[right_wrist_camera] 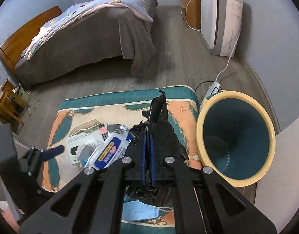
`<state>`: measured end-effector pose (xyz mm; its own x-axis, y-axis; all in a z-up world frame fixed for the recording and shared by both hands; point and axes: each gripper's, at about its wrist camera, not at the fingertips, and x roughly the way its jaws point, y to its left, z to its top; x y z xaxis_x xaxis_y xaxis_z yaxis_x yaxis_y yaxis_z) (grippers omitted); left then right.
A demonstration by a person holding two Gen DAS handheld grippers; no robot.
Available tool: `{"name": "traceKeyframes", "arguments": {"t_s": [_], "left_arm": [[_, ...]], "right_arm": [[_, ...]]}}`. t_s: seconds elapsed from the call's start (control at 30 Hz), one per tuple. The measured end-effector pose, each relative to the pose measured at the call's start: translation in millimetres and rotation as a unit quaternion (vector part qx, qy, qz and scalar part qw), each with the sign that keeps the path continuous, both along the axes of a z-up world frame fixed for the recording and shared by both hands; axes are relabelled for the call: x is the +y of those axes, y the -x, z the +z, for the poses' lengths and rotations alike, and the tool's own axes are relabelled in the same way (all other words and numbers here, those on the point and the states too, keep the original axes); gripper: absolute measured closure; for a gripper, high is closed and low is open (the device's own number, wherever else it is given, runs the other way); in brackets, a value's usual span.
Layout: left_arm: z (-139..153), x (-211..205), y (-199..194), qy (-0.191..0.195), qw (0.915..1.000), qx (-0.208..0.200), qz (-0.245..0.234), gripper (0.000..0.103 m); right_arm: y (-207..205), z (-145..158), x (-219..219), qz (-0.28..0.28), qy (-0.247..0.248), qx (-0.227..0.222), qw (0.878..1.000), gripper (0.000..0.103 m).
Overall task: Collect trash
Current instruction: 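Grasp the black plastic bag with the right tool while the left tool grasps the blue wipe pack, then carry both items over the bin and open both tools to drop them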
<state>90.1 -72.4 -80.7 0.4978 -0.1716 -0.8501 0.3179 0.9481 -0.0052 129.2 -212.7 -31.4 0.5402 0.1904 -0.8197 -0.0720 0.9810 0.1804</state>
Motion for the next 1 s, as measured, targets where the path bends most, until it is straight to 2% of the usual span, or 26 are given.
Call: {"name": "traceKeyframes", "arguments": {"t_s": [0.1, 0.17, 0.23, 0.3, 0.37, 0.4, 0.53, 0.7, 0.9, 1.0], "left_arm": [[-16.8, -4.0, -11.3, 0.000, 0.9996, 0.027, 0.007, 0.009], [-24.1, -3.6, -16.7, 0.011, 0.9990, 0.041, 0.010, 0.014], [-30.9, -6.1, -20.9, 0.015, 0.9982, 0.058, 0.004, 0.037], [-35.2, -7.0, -20.4, 0.014, 0.9975, 0.070, 0.000, 0.045], [-35.6, -8.5, -19.2, 0.017, 0.9974, 0.070, -0.003, 0.058], [-33.6, -11.0, -17.5, 0.016, 0.9976, 0.066, -0.009, 0.069], [-24.0, -15.7, -11.7, 0.015, 0.9984, 0.048, -0.027, 0.085], [-10.6, -18.9, -2.7, 0.020, 0.9989, 0.025, -0.033, 0.094], [14.5, -22.1, 6.7, 0.035, 0.9986, -0.012, -0.039, 0.094], [37.9, -28.8, 9.2, 0.046, 0.9971, -0.044, -0.041, 0.094]], "right_arm": [[-3.0, -3.2, -9.3, -0.005, -0.010, 0.005, 1.000, 0.099], [-3.6, -6.2, -14.6, -0.005, -0.021, 0.012, 1.000, 0.099], [-4.2, -7.6, -18.5, -0.005, -0.028, 0.017, 0.999, 0.099], [-4.9, -7.5, -21.1, -0.005, -0.031, 0.018, 0.999, 0.099], [-5.1, -6.4, -22.9, -0.006, -0.036, 0.019, 0.999, 0.099], [-5.9, -5.8, -23.2, -0.006, -0.038, 0.019, 0.999, 0.099], [-4.3, 0.9, -23.3, 0.000, -0.040, 0.008, 0.999, 0.099], [-1.0, 8.5, -26.1, 0.003, -0.043, -0.003, 0.999, 0.099], [3.9, 20.5, -41.3, -0.009, -0.044, -0.024, 0.999, 0.099], [1.2, 23.9, -52.1, -0.021, -0.038, -0.032, 0.999, 0.099]]}}
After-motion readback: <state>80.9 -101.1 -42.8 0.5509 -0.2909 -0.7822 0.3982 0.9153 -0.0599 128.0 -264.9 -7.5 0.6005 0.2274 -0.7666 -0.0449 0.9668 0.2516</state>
